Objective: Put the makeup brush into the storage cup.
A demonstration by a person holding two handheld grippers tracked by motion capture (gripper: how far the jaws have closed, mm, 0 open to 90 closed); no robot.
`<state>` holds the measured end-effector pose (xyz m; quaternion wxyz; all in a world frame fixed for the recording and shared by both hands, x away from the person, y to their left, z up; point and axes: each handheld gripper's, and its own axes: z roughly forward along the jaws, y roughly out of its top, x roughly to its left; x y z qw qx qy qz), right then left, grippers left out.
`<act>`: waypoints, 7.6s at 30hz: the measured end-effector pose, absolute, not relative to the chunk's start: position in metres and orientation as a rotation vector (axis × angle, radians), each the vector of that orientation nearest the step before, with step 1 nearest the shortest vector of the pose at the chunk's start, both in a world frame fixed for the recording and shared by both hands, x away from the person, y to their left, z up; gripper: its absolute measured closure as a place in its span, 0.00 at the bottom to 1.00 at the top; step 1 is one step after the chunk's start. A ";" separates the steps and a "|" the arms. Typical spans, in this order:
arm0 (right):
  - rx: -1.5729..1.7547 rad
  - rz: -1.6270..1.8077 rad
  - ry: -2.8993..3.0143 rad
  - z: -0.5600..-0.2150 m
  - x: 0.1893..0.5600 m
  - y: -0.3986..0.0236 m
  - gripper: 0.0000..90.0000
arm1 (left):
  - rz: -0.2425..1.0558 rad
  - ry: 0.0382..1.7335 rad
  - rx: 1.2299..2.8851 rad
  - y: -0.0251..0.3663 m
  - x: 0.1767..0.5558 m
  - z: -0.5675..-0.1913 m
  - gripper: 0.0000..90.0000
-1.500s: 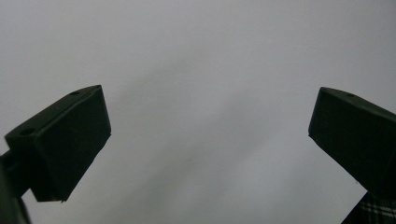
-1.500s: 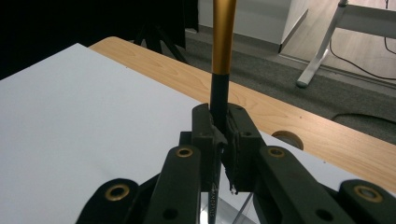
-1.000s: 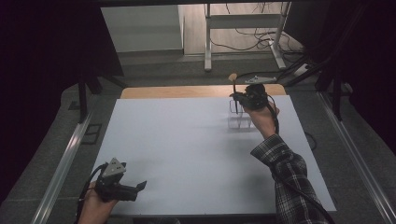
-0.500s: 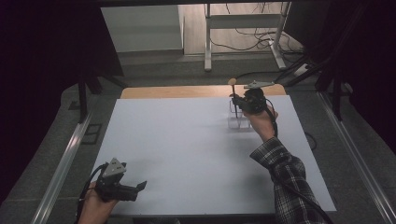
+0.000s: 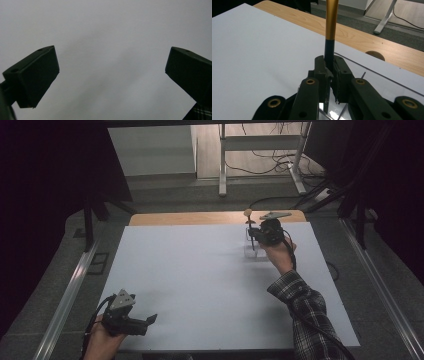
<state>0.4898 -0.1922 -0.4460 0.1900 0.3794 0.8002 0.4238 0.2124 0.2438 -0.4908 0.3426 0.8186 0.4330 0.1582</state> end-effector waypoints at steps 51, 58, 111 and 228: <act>1.048 1.236 2.331 -0.441 0.465 -0.181 0.06 | 0.410 1.124 2.138 0.243 0.212 -0.491 0.00; 1.013 1.217 2.346 -0.440 0.456 -0.179 0.06 | 0.414 1.119 2.143 0.243 0.212 -0.491 0.00; 0.942 1.171 2.433 -0.449 0.402 -0.192 0.05 | 0.423 1.114 2.152 0.242 0.211 -0.491 0.00; 1.043 1.017 2.463 -0.470 0.281 -0.281 0.03 | 0.419 1.112 2.154 0.241 0.211 -0.491 0.00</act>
